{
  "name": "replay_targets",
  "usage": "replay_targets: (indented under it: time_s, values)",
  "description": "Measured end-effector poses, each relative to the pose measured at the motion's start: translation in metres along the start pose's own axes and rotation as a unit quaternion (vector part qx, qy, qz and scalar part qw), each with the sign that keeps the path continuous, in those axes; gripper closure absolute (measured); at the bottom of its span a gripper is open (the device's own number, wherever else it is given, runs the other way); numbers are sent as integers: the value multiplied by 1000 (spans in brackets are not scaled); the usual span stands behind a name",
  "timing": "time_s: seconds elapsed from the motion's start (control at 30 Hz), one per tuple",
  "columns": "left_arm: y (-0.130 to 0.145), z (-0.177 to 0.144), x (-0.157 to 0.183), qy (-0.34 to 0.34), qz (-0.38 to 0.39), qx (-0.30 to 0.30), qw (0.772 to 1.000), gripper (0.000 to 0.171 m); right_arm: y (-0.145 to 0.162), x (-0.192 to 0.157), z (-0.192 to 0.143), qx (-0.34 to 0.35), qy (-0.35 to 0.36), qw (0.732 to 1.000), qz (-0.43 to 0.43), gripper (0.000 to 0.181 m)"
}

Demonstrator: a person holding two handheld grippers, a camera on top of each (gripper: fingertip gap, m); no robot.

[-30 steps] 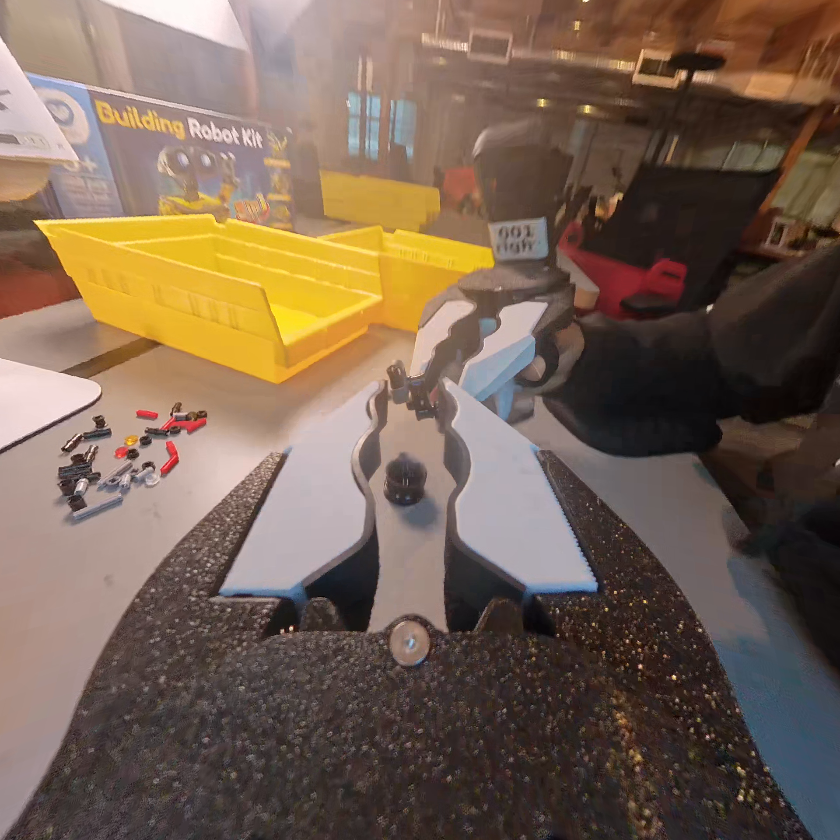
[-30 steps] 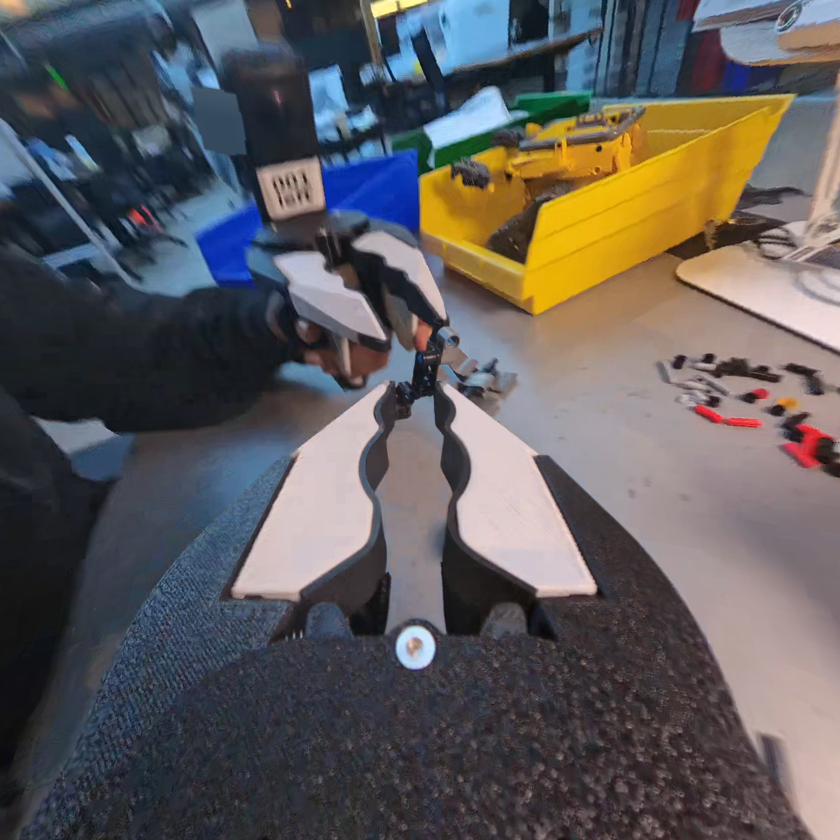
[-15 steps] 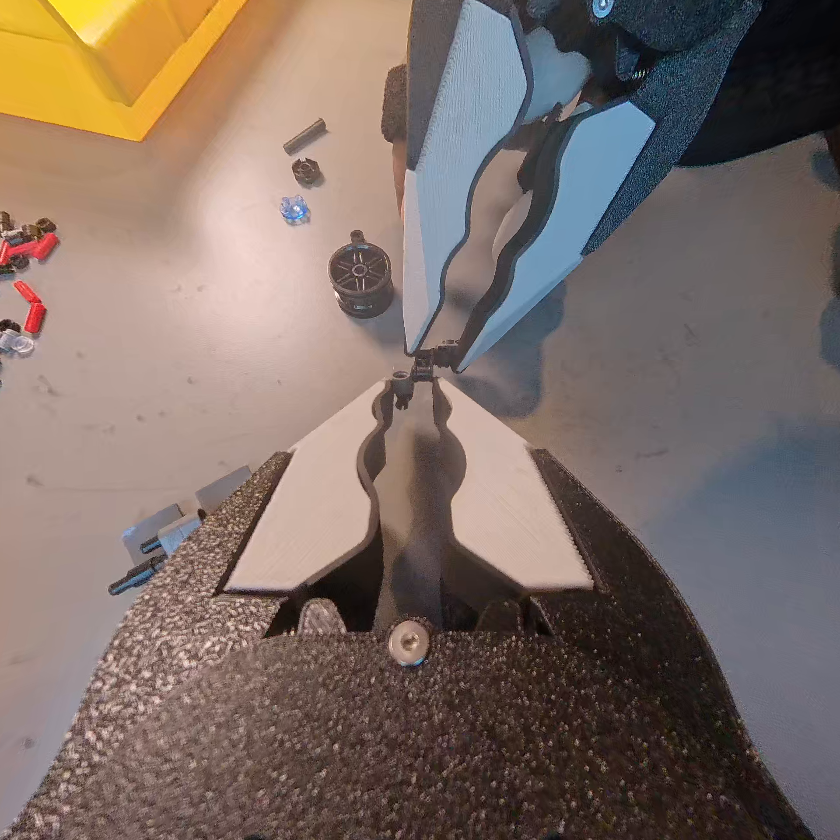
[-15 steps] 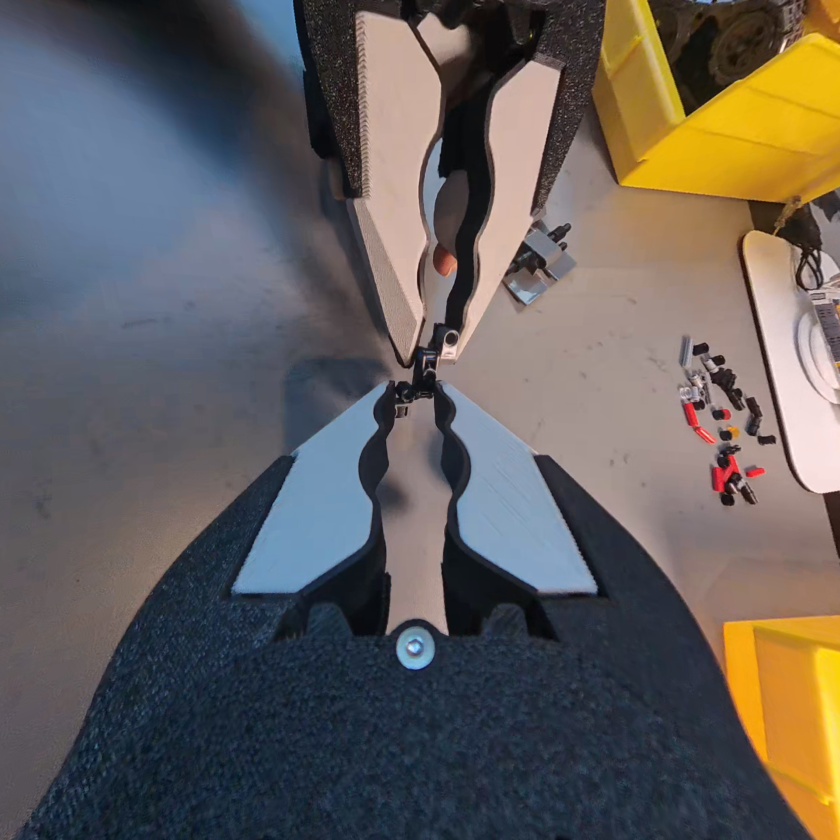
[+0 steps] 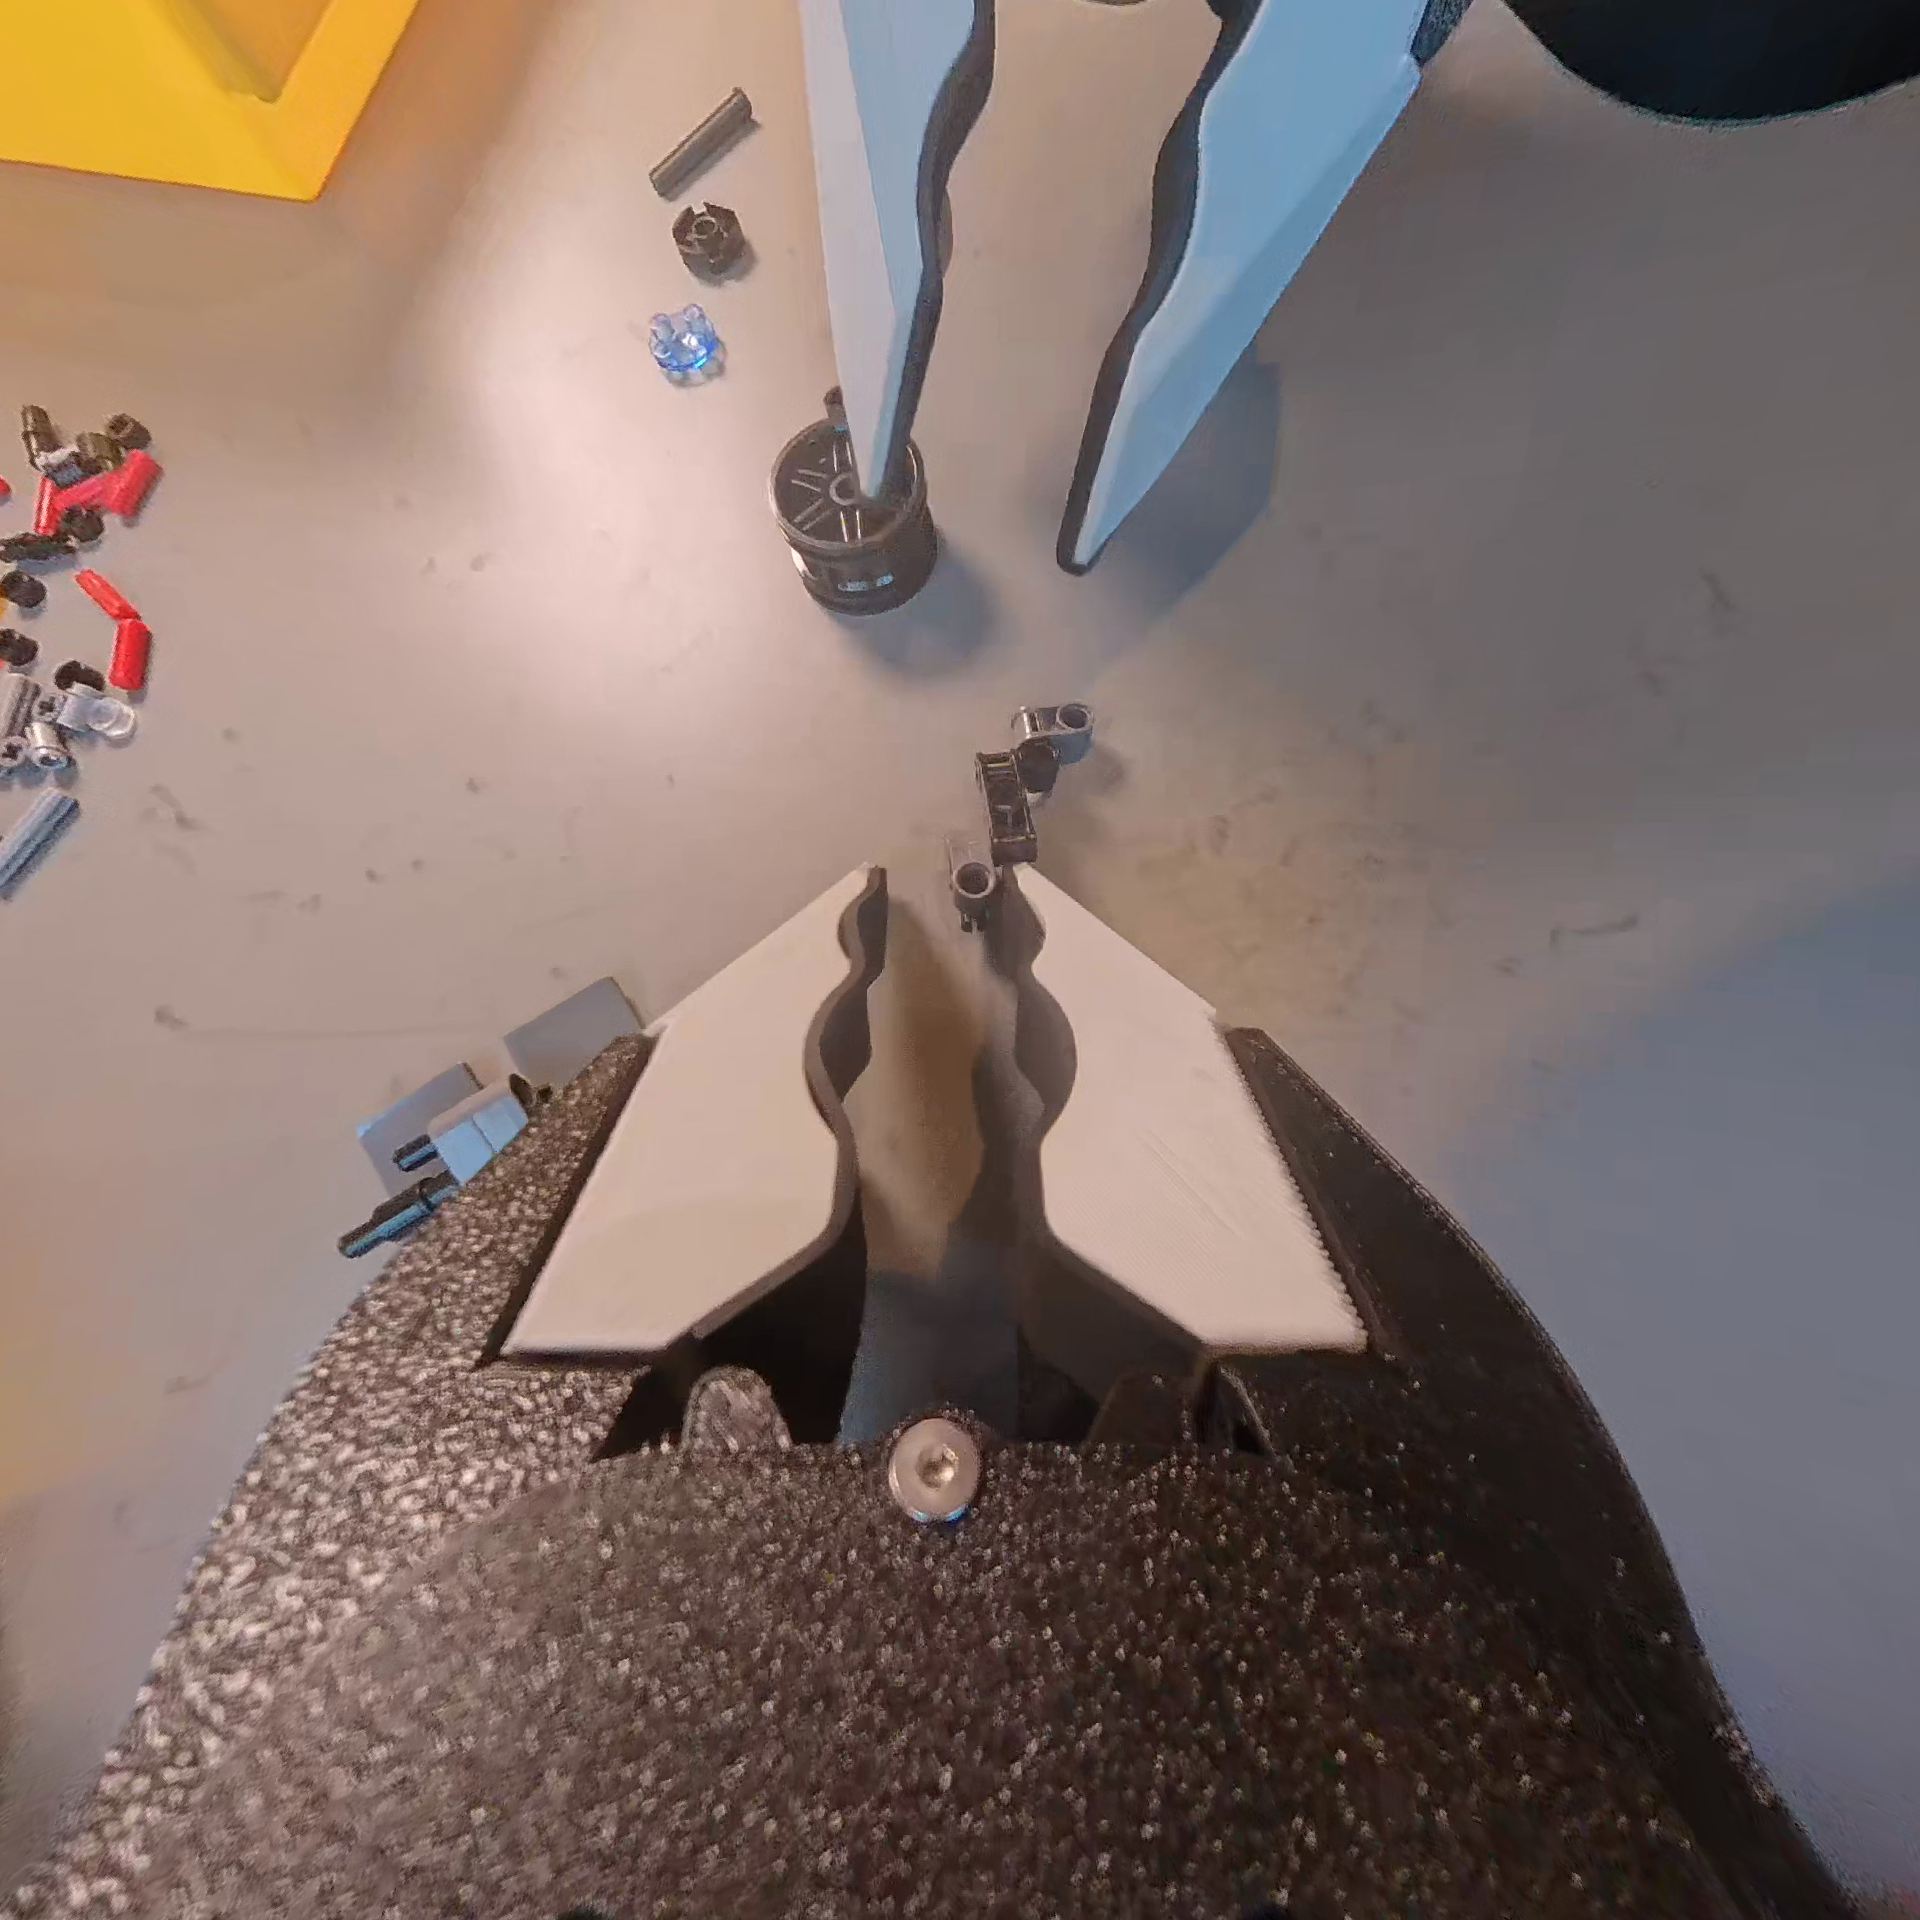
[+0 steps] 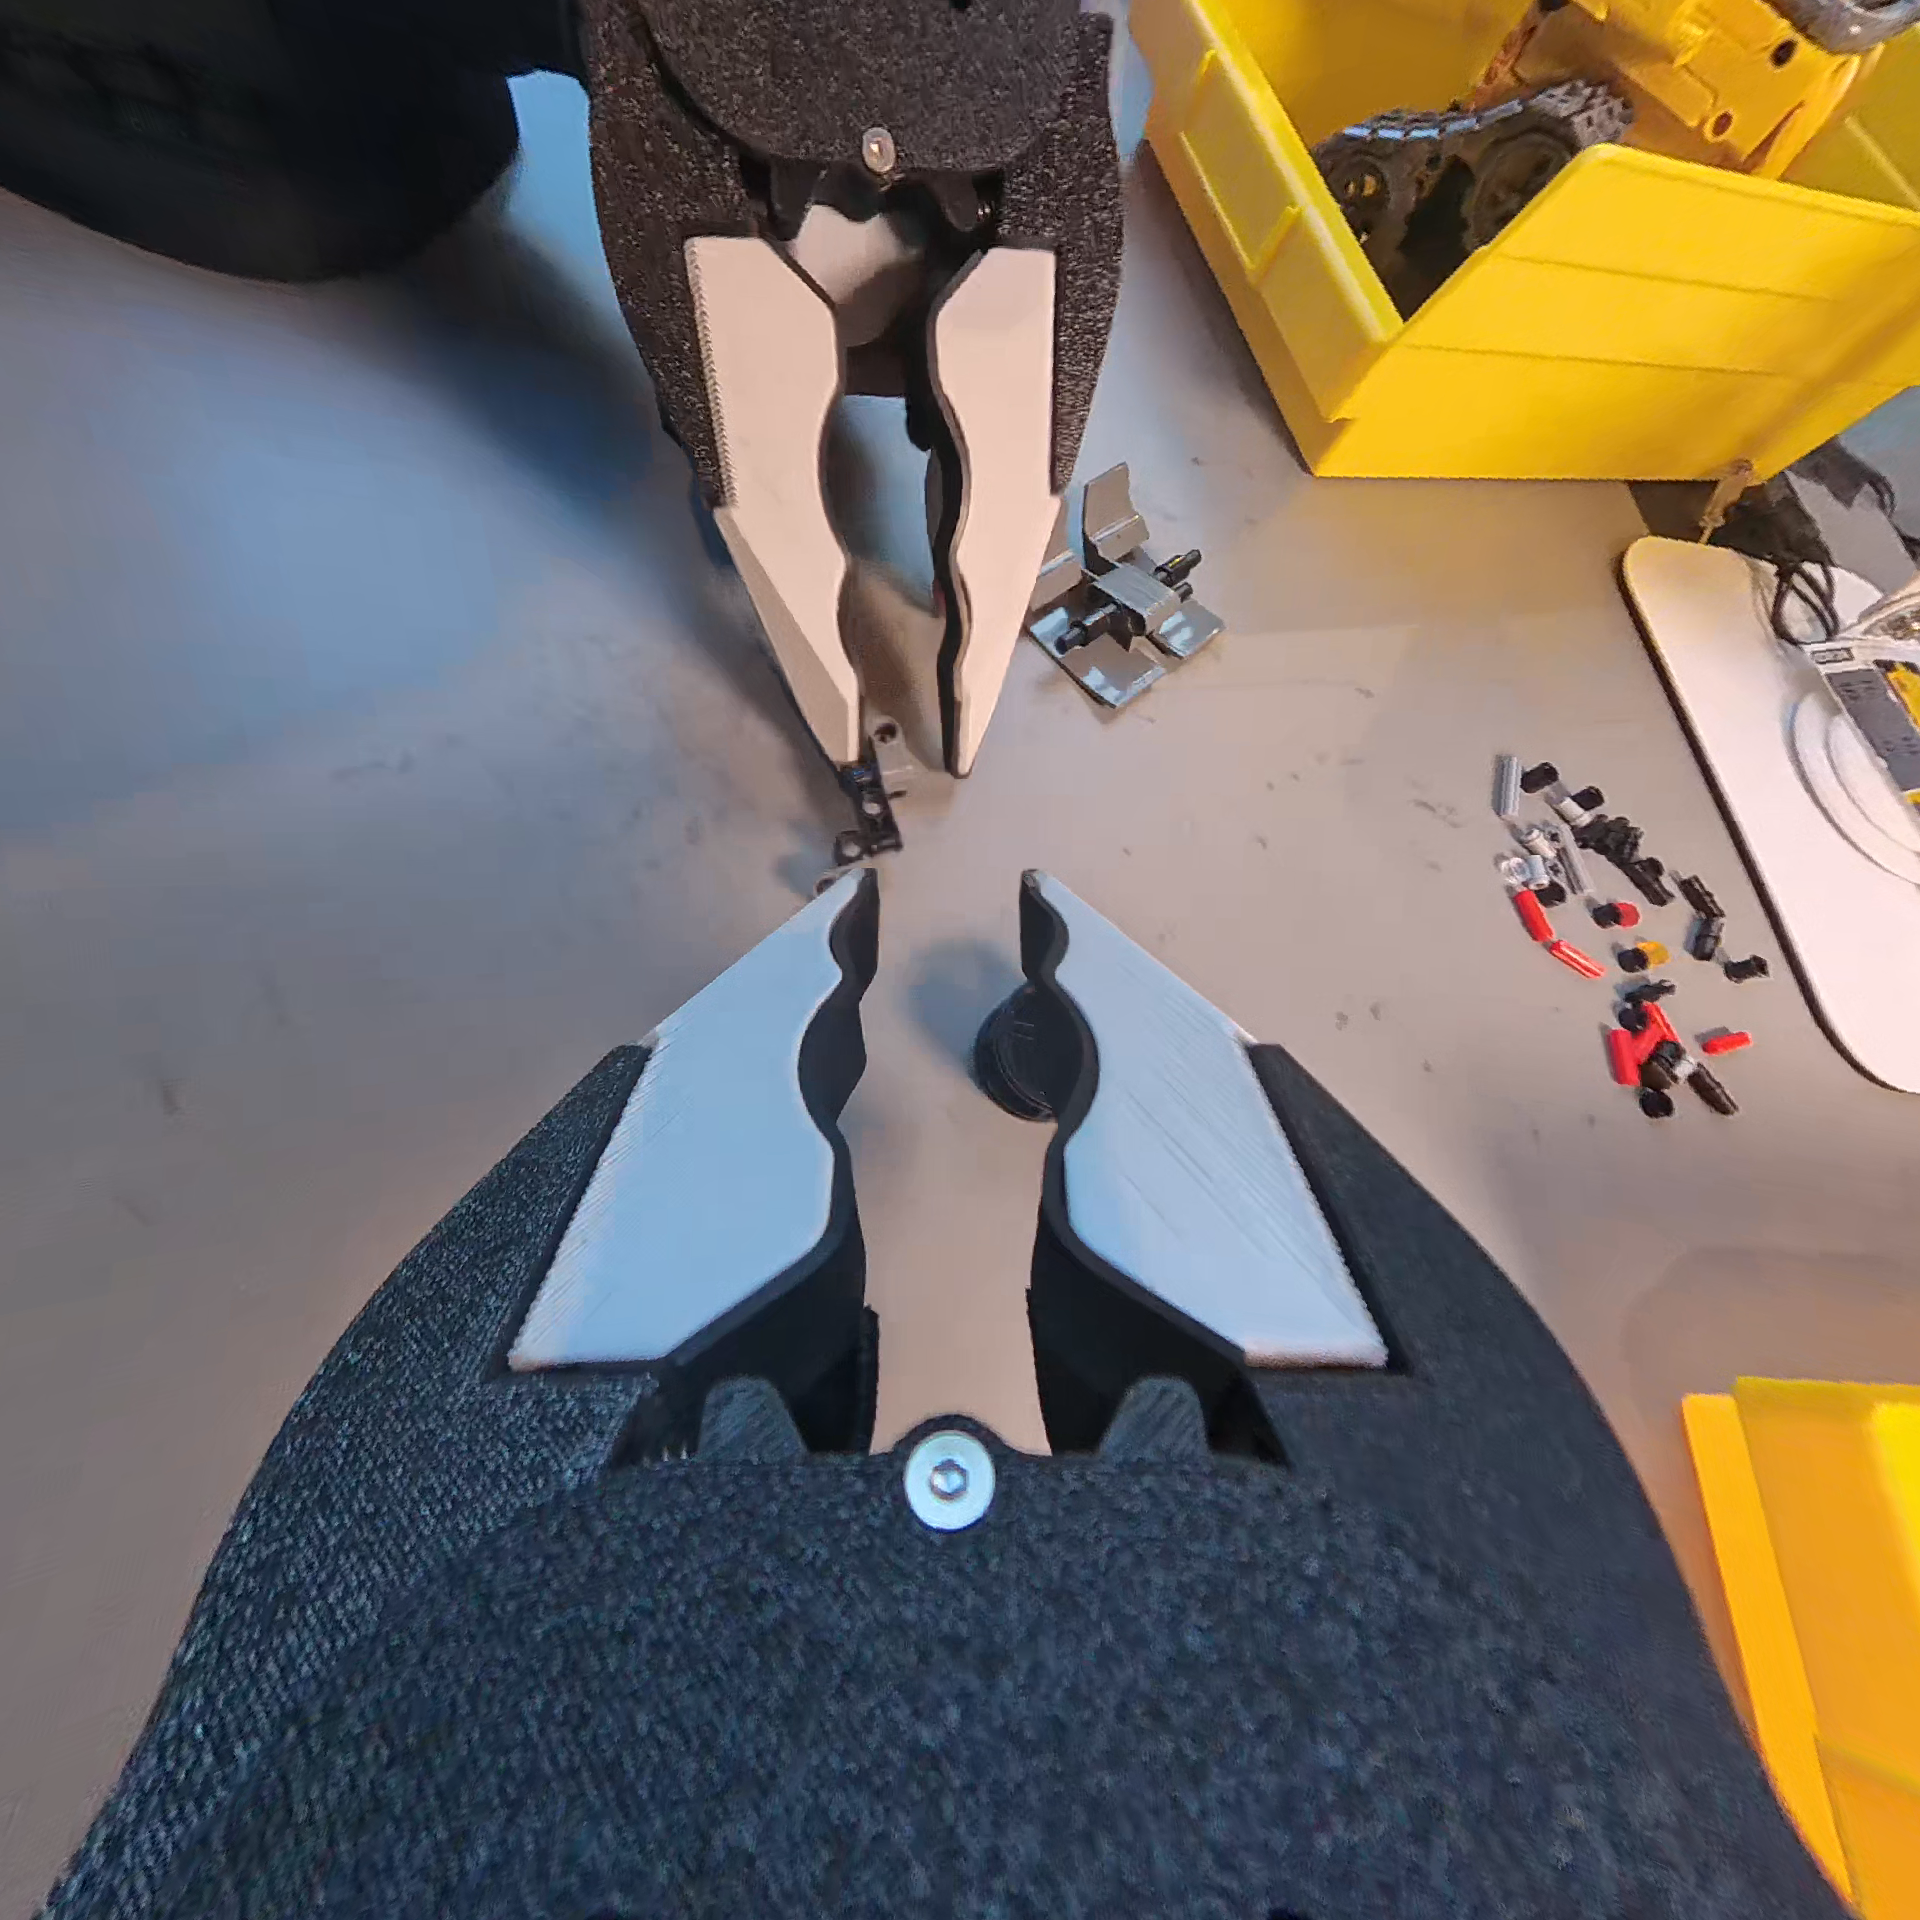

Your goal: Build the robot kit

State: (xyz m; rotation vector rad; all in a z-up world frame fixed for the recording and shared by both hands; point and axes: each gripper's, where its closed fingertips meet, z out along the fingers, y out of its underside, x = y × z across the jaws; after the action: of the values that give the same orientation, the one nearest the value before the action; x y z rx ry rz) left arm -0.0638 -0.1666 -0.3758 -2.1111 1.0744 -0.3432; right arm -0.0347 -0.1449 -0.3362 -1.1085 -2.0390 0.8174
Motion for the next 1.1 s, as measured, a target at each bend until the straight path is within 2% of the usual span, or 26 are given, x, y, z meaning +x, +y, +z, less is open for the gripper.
replay_targets:
  time_s: [0.1,0.37,0.47,0.6,0.87,1.1]
  values:
    - [3,-3,4,20,-7,-4,1000,143,2,9,-7,9,3,1000,19,153]
    - [1,-7,7,31,-1,9,999,151,13,20,-11,4,14,999,31,152]
    - [0,-6,4,20,6,12,1000,163,18,21,-10,-2,10,999,35,152]
    - [-5,-6,-8,-7,-2,28,1000,164,22,22,-11,-6,8,999,41,151]
    - [-4,1,-15,-36,2,20,999,164,34,27,-9,-34,14,998,59,133]
    - [-9,7,-25,-79,-2,19,997,164,43,26,-1,-59,17,995,73,134]
